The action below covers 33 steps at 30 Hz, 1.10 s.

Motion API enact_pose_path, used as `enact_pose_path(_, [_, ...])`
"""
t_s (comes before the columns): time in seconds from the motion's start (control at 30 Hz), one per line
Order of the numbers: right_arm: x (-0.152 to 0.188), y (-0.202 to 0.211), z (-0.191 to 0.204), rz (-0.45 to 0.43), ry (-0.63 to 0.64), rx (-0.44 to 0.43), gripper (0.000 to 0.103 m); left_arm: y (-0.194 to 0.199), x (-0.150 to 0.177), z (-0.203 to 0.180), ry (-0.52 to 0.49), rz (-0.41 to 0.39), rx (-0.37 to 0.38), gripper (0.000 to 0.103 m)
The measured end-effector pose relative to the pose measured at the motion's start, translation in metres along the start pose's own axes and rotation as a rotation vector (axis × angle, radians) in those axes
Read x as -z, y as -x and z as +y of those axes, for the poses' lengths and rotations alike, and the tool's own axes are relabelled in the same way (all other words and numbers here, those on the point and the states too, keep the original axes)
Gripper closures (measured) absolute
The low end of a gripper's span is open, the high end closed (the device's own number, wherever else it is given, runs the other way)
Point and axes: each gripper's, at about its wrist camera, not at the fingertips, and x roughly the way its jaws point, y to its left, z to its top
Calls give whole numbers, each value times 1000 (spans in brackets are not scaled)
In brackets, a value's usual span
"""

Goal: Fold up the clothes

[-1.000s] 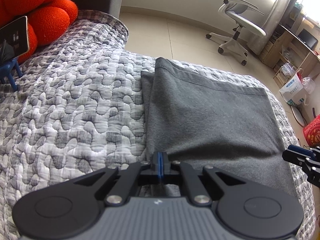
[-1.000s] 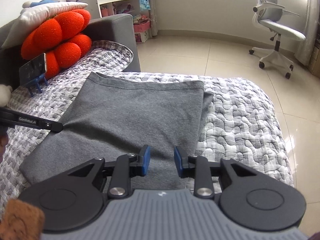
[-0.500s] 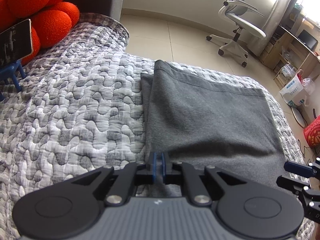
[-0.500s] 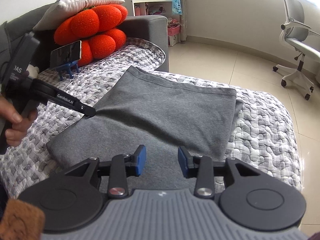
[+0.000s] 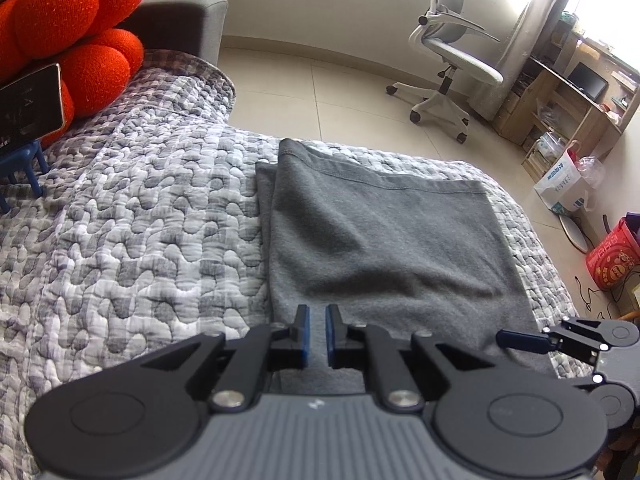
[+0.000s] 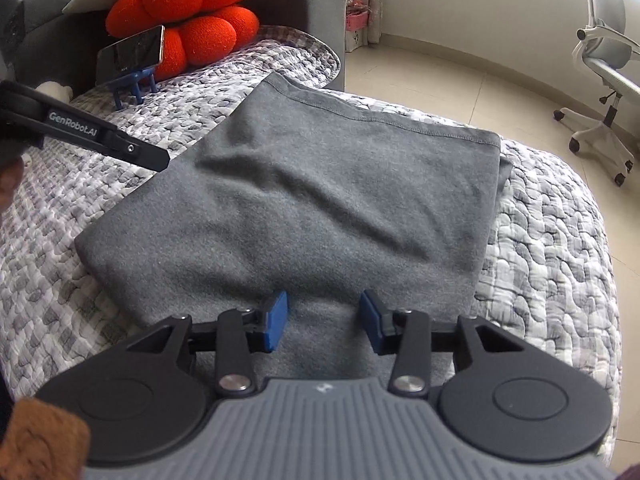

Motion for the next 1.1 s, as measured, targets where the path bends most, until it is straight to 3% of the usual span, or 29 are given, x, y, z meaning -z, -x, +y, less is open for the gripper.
enact_pose_path(0.23, [2,-5,-1,17,0,6,56,9,24,-6,-3,65,25,95])
enact_pose_path(0.4, [4,-4,-1,6,4,3,56,-2,42,9,28,136,-8,94])
enact_pose_path(0.6, [7,0,0,-9,4,14,55,3,42,13,43,116,-6,91])
enact_pose_path(0.83, [11,23,-2,-43,5,4,55,22,33,3,11,32,-1,91])
enact_pose_path(0.97, [17,12,-9,15,-15,33,55,17,32,-8,-20,19,-6,91])
enact_pose_path(1.1, [17,12,-10,8,-19,30,54,13,31,-19,-50,4,-6,91])
